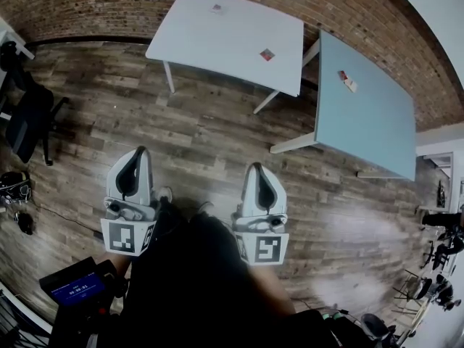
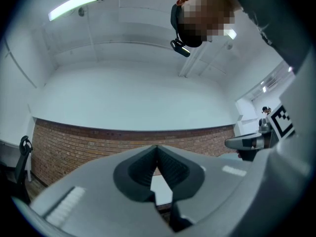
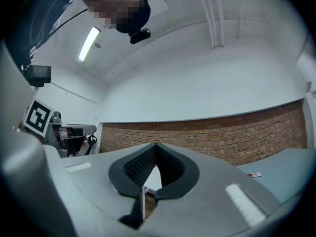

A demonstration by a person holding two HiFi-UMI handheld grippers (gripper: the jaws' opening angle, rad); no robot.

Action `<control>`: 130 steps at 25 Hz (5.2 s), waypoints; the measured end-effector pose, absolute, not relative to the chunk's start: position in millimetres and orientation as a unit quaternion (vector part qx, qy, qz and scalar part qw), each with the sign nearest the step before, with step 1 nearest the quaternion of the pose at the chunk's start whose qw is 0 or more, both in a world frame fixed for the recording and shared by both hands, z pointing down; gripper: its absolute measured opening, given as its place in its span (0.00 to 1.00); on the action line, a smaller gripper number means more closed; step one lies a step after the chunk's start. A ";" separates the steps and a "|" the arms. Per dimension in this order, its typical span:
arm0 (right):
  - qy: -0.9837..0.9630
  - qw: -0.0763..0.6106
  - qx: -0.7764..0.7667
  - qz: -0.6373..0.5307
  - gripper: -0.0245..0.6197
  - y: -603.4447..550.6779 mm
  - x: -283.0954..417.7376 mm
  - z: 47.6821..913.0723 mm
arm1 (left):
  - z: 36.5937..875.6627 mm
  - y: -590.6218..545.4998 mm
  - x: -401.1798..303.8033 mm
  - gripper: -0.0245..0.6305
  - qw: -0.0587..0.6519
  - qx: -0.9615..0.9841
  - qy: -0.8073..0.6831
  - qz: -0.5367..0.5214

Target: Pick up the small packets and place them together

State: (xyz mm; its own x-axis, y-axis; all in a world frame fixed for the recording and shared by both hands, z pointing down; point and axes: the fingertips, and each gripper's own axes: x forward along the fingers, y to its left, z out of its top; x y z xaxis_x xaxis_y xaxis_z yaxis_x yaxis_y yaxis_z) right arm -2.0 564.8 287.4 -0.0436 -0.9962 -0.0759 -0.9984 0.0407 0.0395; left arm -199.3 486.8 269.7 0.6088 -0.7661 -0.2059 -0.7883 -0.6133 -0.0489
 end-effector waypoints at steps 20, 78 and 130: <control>0.701 0.001 -0.713 0.026 0.04 435.9 30.0 295.1 | 271.8 358.5 -149.3 0.04 0.048 -0.911 0.397 0.102; 0.674 -0.025 -0.738 -0.029 0.04 117.3 225.4 324.2 | 310.5 20.8 22.8 0.04 -0.020 -0.915 0.398 0.061; 0.624 -0.307 -0.645 -0.318 0.25 104.3 340.1 688.1 | 351.9 33.6 38.3 0.04 -0.041 -0.901 0.431 -0.008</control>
State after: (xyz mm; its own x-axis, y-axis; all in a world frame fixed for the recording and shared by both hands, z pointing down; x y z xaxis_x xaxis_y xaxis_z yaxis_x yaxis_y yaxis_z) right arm 340.1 104.3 688.1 0.0193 -0.6092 0.7928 -0.9994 -0.0338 -0.0016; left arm 38.3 33.6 351.9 0.6282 -0.7765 0.0492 -0.7777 -0.6250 0.0676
